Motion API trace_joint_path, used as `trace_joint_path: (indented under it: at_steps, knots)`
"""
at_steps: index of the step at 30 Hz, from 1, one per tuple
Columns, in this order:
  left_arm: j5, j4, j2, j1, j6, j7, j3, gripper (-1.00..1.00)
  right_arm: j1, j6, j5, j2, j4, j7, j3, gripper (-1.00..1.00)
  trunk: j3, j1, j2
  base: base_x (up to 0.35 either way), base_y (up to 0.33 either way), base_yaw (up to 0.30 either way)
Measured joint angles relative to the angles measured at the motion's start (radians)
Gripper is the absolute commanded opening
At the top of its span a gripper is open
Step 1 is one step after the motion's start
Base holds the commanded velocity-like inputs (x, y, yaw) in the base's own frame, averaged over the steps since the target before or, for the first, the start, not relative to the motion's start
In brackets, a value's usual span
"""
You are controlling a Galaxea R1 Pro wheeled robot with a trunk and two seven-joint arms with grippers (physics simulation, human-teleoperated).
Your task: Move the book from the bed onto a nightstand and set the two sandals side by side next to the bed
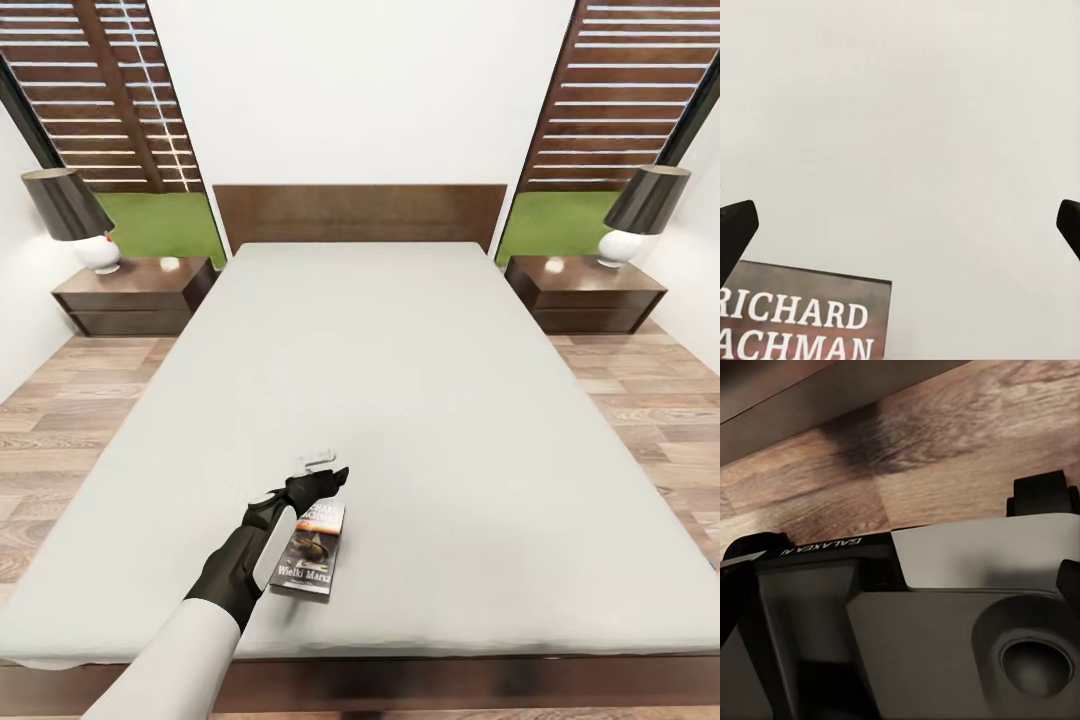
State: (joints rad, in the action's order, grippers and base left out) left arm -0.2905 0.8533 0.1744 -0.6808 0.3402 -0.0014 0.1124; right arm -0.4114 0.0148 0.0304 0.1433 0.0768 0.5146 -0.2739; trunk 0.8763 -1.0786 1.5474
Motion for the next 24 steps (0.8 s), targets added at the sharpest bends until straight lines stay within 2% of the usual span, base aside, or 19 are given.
trace_joint_path:
  at_steps: [17, 24]
  knots:
    - [0.000, 0.001, 0.000, 0.000, 0.001, 0.000, 0.000, 1.00, 0.000, 0.000, 0.000, 0.000, 0.000, -0.001, 0.000, 1.00, 0.053, -0.065, 0.119, 0.000, 0.000, 0.000]
    - [0.000, 0.002, 0.000, 0.000, -0.002, 0.000, 0.001, 1.00, 0.000, 0.000, 0.000, 0.000, 0.000, -0.001, 0.000, 1.00, 0.053, -0.065, 0.119, 0.000, 0.000, 0.000]
